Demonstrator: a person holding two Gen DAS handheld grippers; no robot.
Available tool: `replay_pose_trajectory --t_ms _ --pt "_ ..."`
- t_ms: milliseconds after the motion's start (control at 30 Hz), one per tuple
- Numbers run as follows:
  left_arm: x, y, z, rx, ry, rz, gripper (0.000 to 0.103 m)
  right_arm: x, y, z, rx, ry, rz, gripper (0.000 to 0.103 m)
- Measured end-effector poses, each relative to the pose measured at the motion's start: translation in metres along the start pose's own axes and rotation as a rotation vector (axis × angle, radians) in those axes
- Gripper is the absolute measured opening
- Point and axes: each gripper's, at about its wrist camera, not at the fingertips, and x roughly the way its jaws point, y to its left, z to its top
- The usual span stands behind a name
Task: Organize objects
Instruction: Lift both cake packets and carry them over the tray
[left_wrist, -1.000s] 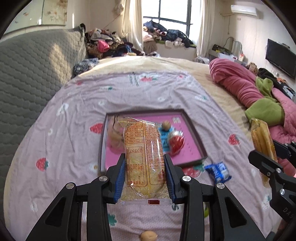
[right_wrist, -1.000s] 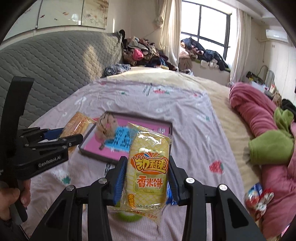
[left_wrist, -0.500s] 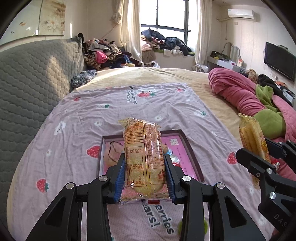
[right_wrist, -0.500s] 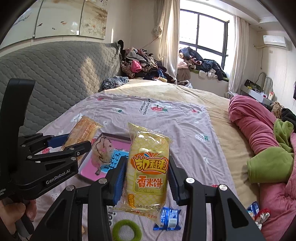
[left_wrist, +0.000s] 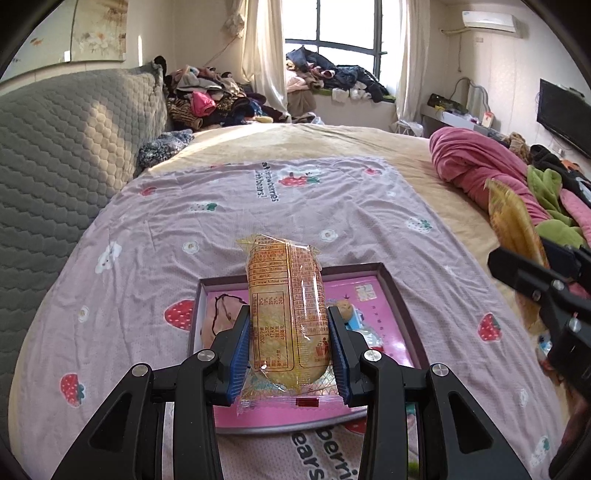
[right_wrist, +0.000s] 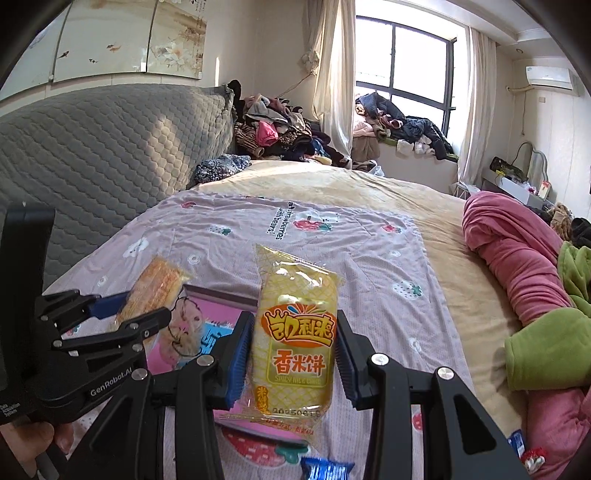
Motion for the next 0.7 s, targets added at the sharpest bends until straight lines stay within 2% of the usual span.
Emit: replay_pose_trajectory --t_ms 333,700 --pt "0.034 0.001 0.008 0.006 -0.003 -0.012 0.040 0.029 -0.011 0.012 0.037 -0.029 0.032 0.042" --pt "0.099 -0.005 -0.010 0.033 0.042 -0.007 0.040 0.106 -0.029 -0.032 0.044 0.069 0.005 0.042"
